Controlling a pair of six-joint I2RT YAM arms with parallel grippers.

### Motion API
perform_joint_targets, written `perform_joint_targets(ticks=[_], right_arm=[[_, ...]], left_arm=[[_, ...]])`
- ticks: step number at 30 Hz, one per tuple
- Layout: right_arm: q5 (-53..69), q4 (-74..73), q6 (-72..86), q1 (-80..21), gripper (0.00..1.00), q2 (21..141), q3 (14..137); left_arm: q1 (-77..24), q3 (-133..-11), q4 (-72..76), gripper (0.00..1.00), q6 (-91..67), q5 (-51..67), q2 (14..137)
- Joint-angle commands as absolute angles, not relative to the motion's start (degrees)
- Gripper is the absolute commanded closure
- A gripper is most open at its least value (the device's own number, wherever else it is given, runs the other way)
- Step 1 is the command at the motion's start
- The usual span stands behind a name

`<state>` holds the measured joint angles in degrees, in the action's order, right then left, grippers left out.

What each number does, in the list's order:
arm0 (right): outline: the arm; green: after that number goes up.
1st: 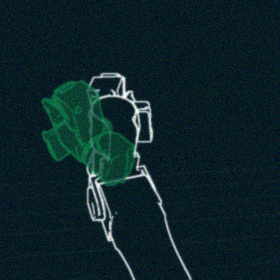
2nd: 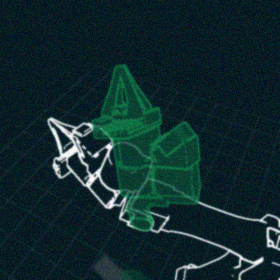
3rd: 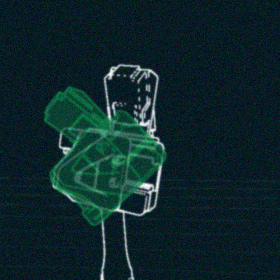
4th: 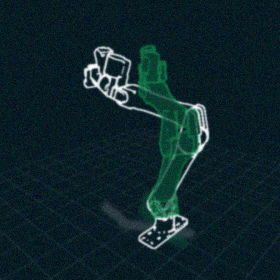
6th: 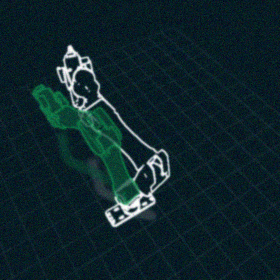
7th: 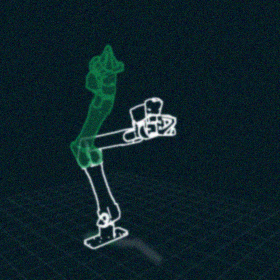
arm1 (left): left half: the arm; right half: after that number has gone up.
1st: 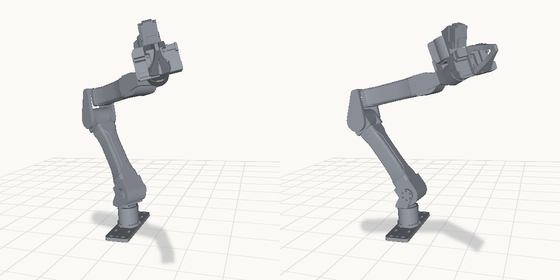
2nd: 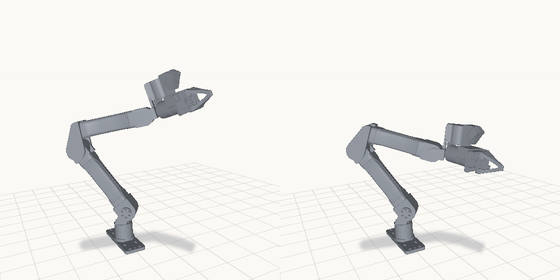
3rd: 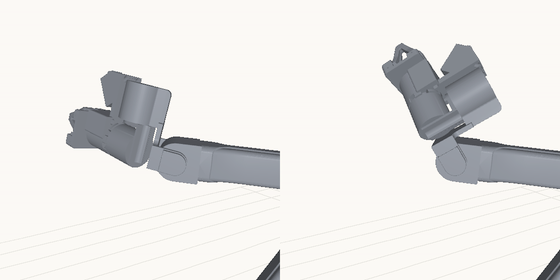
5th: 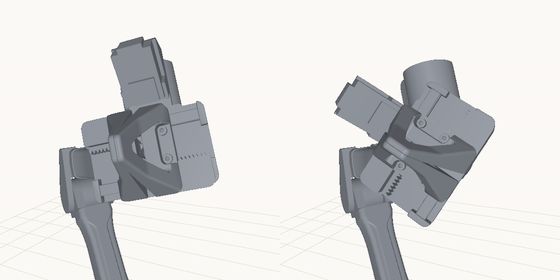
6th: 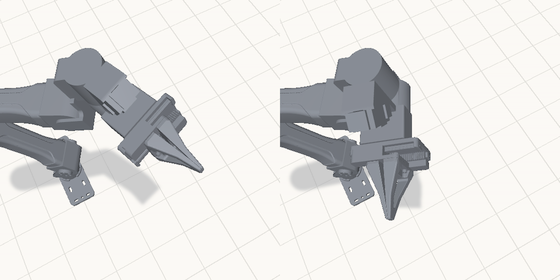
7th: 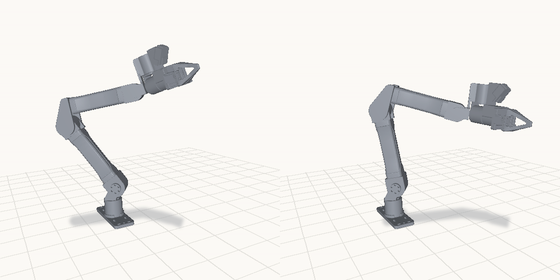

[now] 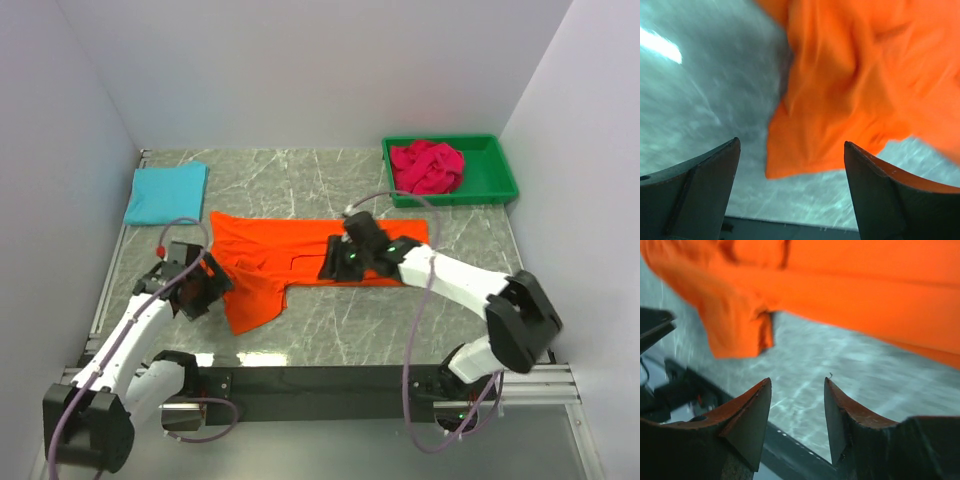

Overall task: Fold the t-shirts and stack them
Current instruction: Fold the tshirt

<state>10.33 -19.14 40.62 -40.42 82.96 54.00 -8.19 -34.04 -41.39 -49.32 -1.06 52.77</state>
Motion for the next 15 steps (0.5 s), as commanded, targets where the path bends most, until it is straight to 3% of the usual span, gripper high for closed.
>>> perform_joint_targets(ticks=[1,8,15], right_arm=[[15.5,-9.7,43.8,-45.5,0.47,87.9,55.0],[17.9,-7.1,44.8,-50.6,0.47,100.2,61.3],[20.0,-5.9,45.4,-52.3,0.47,107.3,65.5]], left_arm=[[-12.5,-32.2,-37.5,0.11,-56.0,-1.7,53.3],[-16.9,-26.9,-33.0,0.17,-60.8,-3.2,55.5],[-18.6,-25.8,-30.9,0.32,-61.4,-3.3,60.1]])
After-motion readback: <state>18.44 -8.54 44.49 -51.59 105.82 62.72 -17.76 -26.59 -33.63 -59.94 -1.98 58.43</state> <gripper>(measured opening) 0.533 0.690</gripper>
